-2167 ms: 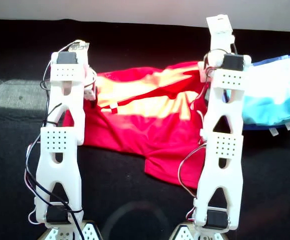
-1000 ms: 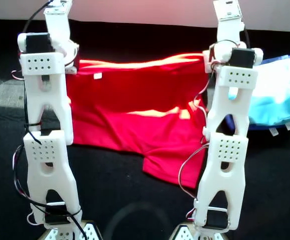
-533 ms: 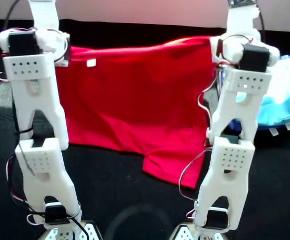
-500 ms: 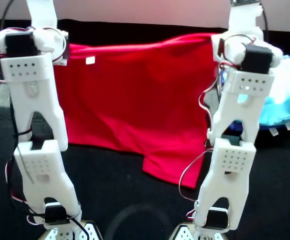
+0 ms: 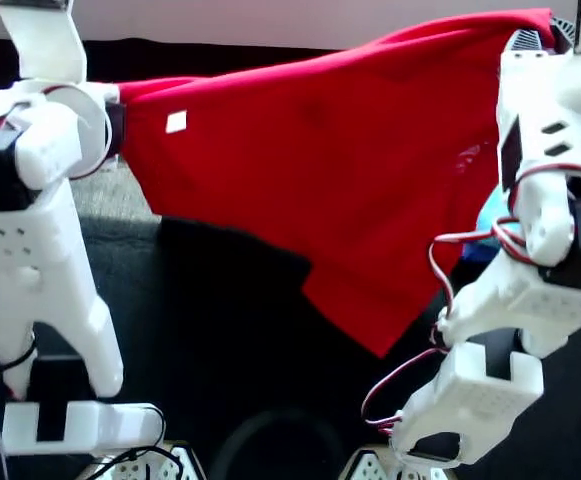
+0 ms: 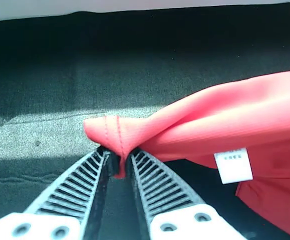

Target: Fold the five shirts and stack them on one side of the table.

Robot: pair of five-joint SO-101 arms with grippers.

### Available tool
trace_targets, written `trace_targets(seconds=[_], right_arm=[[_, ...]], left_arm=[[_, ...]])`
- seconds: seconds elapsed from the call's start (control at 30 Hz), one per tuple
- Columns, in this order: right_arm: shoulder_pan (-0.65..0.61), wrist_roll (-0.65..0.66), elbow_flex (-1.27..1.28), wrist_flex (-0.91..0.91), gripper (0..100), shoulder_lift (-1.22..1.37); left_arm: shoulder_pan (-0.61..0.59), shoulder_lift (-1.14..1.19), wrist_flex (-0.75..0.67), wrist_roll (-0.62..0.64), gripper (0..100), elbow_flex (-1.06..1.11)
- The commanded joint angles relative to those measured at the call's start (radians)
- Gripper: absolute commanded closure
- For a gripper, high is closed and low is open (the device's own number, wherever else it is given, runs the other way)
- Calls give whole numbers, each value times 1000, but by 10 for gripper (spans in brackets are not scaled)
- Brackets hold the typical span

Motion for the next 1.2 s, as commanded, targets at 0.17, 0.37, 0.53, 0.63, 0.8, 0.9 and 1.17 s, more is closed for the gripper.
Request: trace_targets(seconds=[0.17,0.37,0.53,0.63,0.8,0.9,1.17], right_arm=[[30,6,-104,61,992,-255],[27,8,-102,44,992,-429],[27,8,-102,53,992,-506],[27,8,-101,59,992,-539],[25,6,-97,59,992,-556],[24,2,-13,51,992,-507],[-124,6,153,16,992,-269]], left_arm=[[-2,-252,0,-2,990,21],[1,-338,0,-2,990,82],[-2,-407,0,-2,990,211],[-2,-476,0,-2,990,239],[-4,-582,0,-2,990,325],[-5,-618,0,-3,990,430],[-125,-604,-52,-6,990,673]])
